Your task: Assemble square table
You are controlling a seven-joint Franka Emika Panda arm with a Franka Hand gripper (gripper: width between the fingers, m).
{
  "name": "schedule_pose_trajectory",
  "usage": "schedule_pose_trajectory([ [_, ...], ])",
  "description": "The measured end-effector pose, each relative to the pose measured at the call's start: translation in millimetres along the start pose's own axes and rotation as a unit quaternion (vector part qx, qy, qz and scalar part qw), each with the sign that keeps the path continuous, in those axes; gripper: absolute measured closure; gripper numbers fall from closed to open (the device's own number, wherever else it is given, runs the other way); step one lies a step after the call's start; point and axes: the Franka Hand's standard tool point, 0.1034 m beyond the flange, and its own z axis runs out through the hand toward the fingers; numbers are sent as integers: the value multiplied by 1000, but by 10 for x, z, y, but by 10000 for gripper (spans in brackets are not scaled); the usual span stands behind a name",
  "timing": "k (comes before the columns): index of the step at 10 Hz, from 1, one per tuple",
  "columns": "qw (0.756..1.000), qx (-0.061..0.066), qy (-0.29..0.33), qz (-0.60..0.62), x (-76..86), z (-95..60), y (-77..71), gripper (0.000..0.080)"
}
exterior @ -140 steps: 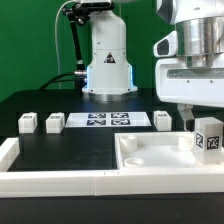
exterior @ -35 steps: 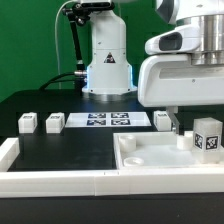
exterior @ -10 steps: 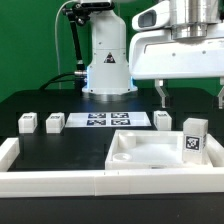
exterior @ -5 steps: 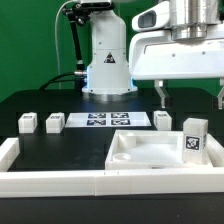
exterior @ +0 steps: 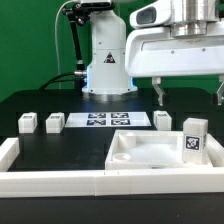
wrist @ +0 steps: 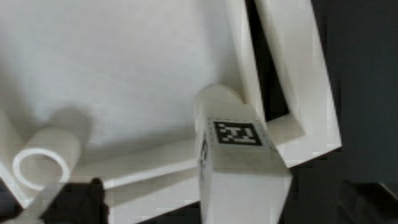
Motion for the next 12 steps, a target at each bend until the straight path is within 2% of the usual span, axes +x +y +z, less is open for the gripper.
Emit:
schedule_pose_trajectory([
  [6,1000,0,1,-8,-62,5,16,150],
  [7,998,0,13,-58,-143,54,76,150],
  [8,993,-3,19,-114,-312,142,188,150],
  [9,990,-5,11,-138,-462,163,256,150],
  [11,988,-4,4,-151,-700,128,367,150],
  [12,988,-5,2,-152,-732,130,382,150],
])
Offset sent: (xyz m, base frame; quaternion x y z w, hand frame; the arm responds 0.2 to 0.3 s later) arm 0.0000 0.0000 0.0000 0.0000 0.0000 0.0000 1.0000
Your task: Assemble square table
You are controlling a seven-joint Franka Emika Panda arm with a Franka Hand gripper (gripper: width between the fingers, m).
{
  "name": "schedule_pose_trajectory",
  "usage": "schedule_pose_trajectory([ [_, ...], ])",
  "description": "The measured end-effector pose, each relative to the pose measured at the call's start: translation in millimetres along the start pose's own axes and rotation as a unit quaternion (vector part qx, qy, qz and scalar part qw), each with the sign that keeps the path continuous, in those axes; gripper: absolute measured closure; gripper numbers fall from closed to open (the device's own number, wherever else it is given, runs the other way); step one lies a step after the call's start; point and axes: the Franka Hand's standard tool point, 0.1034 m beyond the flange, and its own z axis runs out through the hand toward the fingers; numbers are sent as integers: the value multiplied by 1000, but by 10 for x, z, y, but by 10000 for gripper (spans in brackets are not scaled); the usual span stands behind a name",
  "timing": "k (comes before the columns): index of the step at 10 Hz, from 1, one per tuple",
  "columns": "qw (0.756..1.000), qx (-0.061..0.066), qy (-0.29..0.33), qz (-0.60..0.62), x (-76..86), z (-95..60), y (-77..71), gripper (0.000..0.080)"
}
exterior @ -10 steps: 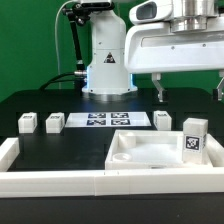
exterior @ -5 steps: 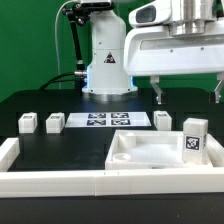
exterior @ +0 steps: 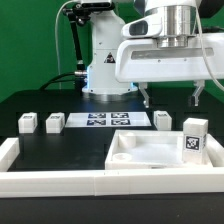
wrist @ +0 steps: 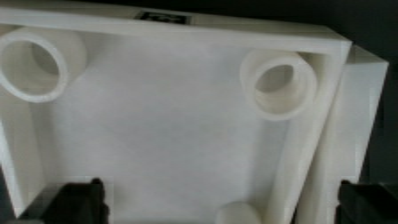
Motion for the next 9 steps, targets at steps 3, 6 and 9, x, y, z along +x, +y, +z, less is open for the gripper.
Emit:
schedule_pose_trajectory([
  [3,1000,-1,-6,-2,-171,13,13,150],
  [6,1000,-5,-3,-18,-473,100,7,150],
  [9,1000,-9,-4,-30,-776,174,-30,150],
])
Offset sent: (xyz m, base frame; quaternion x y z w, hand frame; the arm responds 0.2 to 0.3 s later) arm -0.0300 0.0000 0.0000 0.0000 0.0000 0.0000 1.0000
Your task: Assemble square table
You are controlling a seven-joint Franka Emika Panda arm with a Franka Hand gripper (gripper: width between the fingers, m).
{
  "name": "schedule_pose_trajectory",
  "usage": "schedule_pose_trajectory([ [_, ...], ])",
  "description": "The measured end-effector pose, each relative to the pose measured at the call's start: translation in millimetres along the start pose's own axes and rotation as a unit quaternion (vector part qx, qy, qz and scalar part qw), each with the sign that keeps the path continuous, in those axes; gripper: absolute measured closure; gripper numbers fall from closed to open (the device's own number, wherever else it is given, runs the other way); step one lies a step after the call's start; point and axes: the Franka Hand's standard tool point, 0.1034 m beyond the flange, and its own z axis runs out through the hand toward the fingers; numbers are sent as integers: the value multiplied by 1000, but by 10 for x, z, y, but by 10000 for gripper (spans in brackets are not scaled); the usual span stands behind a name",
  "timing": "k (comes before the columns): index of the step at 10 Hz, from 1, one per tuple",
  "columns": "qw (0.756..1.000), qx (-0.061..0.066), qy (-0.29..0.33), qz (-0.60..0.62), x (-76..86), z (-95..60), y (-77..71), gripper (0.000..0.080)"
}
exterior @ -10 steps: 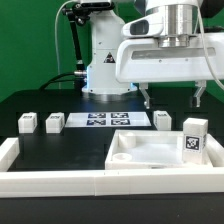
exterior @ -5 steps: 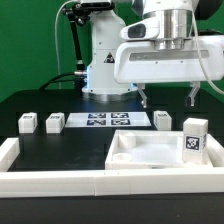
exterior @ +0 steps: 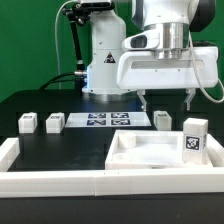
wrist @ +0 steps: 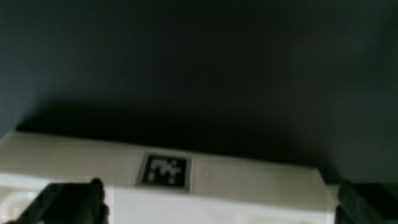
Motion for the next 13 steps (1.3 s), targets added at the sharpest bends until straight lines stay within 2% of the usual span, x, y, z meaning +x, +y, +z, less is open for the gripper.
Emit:
schedule_pose_trajectory([
  [6,1000,-5,-15,-9,-317,42,7,150],
  [10,999,-5,-30,-12,-341,59,27,150],
  [11,998,-3,-54,-15,-343,63,75,150],
  [13,992,3,-124,-5,-335,56,69,150],
])
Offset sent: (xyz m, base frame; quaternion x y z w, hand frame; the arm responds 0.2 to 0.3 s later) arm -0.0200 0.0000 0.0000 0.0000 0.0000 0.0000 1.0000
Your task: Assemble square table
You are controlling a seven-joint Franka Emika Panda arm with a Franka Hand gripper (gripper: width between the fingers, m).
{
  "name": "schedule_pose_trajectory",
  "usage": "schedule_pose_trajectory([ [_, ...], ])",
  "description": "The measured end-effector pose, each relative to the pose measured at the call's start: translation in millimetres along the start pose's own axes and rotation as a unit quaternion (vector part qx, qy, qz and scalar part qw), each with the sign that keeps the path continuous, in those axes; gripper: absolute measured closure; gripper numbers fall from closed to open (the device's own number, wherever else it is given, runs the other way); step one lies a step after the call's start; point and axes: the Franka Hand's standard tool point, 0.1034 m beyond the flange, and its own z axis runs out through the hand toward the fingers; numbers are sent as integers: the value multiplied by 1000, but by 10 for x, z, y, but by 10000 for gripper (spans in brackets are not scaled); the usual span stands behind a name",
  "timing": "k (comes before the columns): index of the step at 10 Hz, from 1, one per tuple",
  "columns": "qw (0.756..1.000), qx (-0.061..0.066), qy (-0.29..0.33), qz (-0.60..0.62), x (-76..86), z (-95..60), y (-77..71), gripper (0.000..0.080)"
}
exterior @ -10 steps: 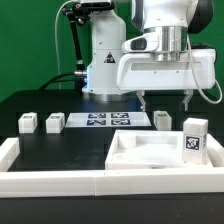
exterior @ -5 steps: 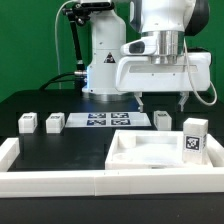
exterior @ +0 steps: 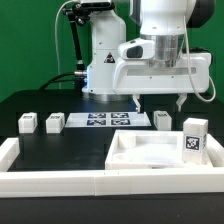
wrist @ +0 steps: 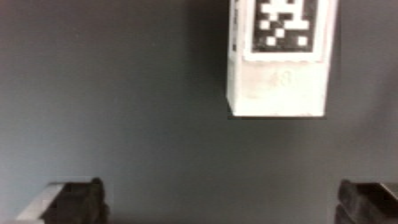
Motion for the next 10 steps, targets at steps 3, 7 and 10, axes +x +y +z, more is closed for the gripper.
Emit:
schedule_pose_trajectory([
  [3,994,5,-107,7,-62,1,-59,150],
  [7,973,1,-230,14,-141,31,-115,150],
  [10,949,-2,-315,23,-189,47,-65,150],
])
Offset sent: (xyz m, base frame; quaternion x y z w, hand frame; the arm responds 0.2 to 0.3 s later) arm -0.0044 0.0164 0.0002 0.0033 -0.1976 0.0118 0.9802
